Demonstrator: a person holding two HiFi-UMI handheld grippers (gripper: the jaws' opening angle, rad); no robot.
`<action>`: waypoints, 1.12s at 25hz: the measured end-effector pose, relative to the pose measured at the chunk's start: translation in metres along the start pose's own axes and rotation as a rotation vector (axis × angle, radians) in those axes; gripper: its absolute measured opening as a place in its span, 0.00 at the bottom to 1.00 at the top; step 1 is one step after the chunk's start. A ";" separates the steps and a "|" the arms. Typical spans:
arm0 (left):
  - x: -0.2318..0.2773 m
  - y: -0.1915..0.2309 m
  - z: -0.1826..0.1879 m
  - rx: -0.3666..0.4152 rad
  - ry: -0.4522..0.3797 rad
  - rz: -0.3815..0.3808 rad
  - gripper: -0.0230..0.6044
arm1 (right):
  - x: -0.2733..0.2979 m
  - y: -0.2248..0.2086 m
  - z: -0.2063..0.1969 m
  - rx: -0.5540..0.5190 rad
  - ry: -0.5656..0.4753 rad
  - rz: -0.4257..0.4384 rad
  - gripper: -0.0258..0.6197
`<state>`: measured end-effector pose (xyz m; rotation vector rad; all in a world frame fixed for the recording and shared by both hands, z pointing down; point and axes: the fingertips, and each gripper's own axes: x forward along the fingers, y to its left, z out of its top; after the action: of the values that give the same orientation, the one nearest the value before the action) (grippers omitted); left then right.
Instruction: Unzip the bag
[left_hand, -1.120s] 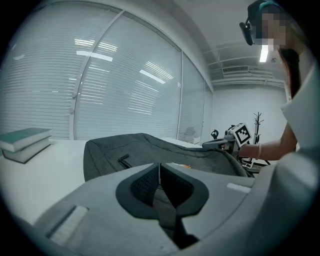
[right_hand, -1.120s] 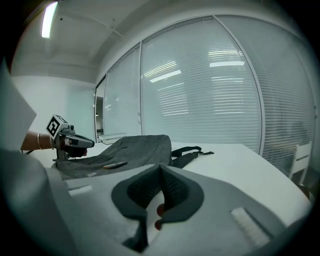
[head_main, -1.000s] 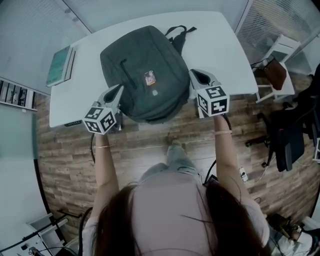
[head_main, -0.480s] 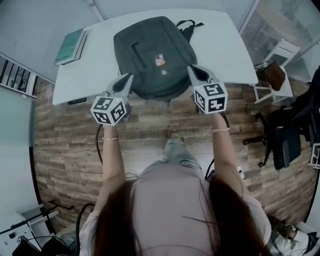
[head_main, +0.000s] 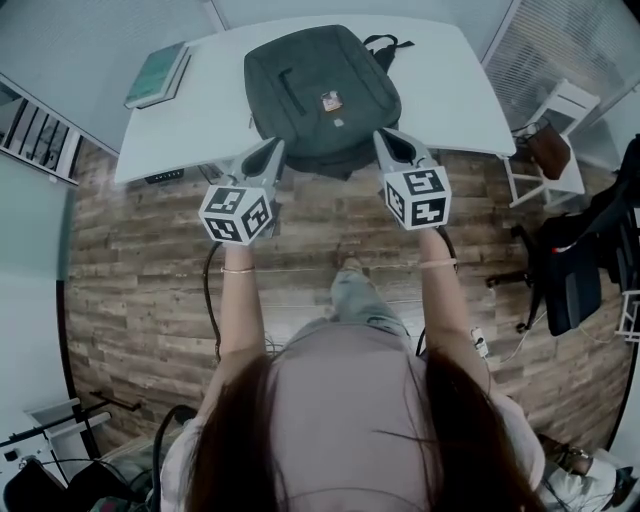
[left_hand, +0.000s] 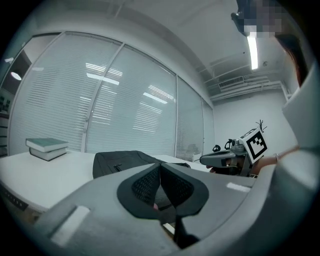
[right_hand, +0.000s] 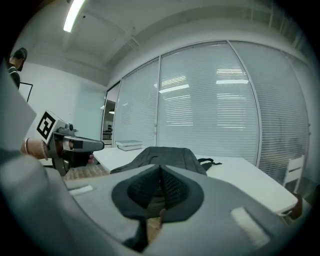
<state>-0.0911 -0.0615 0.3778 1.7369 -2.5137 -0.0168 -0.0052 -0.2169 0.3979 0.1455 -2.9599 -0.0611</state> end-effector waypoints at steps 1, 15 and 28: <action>-0.004 -0.003 0.001 -0.001 -0.008 0.006 0.05 | -0.004 0.004 0.001 -0.006 -0.010 -0.006 0.04; -0.055 -0.056 0.011 0.038 -0.070 0.047 0.05 | -0.061 0.045 0.010 -0.109 -0.077 -0.018 0.04; -0.080 -0.099 0.014 0.023 -0.119 0.064 0.05 | -0.107 0.073 0.009 -0.098 -0.107 -0.013 0.04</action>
<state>0.0283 -0.0224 0.3534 1.7112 -2.6622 -0.0897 0.0910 -0.1331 0.3738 0.1526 -3.0543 -0.2222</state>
